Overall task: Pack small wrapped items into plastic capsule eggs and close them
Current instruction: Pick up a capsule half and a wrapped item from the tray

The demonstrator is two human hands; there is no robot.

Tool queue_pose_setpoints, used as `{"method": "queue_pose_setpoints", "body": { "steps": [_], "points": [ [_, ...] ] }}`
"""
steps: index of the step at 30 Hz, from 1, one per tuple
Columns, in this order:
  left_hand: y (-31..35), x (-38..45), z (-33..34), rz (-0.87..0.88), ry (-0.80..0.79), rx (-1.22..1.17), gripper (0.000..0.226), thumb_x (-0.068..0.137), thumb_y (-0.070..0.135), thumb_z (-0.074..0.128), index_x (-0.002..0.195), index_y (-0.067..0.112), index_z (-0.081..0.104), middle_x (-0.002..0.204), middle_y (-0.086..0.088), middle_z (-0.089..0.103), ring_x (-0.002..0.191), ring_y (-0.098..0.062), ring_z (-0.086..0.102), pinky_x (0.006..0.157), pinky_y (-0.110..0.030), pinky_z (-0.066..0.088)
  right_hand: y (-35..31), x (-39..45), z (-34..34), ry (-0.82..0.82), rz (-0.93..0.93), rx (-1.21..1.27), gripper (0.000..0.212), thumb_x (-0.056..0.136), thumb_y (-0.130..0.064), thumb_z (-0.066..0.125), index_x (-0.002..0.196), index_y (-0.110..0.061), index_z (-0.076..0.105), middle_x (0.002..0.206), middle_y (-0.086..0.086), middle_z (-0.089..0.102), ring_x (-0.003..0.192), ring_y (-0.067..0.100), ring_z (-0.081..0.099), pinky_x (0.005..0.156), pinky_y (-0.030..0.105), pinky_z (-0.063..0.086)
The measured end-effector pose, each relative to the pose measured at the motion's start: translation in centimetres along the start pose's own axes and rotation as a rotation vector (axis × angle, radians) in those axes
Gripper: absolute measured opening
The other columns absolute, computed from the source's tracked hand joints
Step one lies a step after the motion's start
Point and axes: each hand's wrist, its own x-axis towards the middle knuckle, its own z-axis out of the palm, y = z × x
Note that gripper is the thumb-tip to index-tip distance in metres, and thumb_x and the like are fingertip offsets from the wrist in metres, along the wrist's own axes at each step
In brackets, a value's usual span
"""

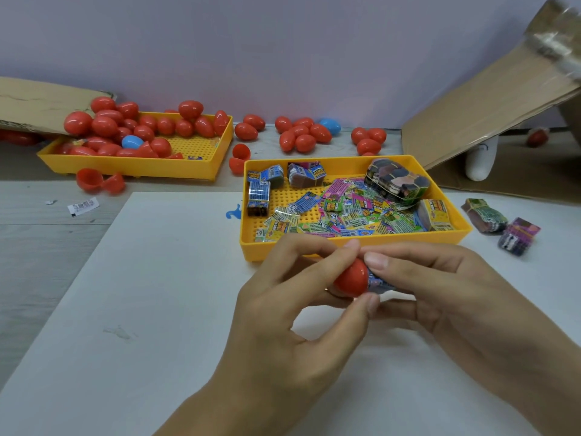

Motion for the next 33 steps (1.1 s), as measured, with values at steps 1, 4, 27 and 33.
{"method": "queue_pose_setpoints", "body": {
  "steps": [1,4,27,33],
  "points": [
    [-0.08,-0.03,0.0,0.006,-0.005,0.008,0.046,0.081,0.014,0.076,0.124,0.004,0.064,0.107,-0.012,0.058,0.085,-0.018,0.064,0.072,-0.022,0.06,-0.07,-0.02,0.06,0.01,-0.002,-0.001,0.033,0.069,-0.031,0.072,0.098,-0.018,0.08,0.103,0.009,0.076,0.099,0.026,0.072,0.078,0.041,0.06],
    [-0.32,-0.06,0.05,0.031,-0.014,0.062,0.049,0.078,0.005,0.078,0.125,0.004,0.063,0.107,-0.01,0.058,0.085,-0.014,0.063,0.073,-0.02,0.059,-0.24,-0.07,0.13,0.017,0.004,0.008,0.034,0.068,-0.033,0.07,0.097,-0.018,0.081,0.102,0.008,0.077,0.091,0.018,0.072,0.067,0.029,0.06],
    [-0.36,0.03,-0.5,0.062,0.023,0.105,0.037,0.072,0.014,0.082,0.105,0.001,0.071,0.096,-0.005,0.067,0.086,-0.013,0.068,0.072,-0.023,0.06,-0.72,-0.24,0.37,0.02,0.192,0.147,0.034,0.062,-0.036,0.073,0.088,-0.015,0.081,0.098,0.008,0.077,0.077,0.012,0.068,0.061,0.024,0.055],
    [-0.03,0.27,-0.84,0.064,0.007,0.222,0.036,0.072,0.023,0.083,0.103,0.01,0.073,0.091,0.003,0.071,0.075,-0.006,0.064,0.072,-0.018,0.054,-0.73,-0.08,-0.05,0.01,0.21,0.164,0.036,0.062,-0.034,0.074,0.09,-0.013,0.081,0.094,0.009,0.076,0.073,0.012,0.067,0.057,0.023,0.055]
  ]
}}
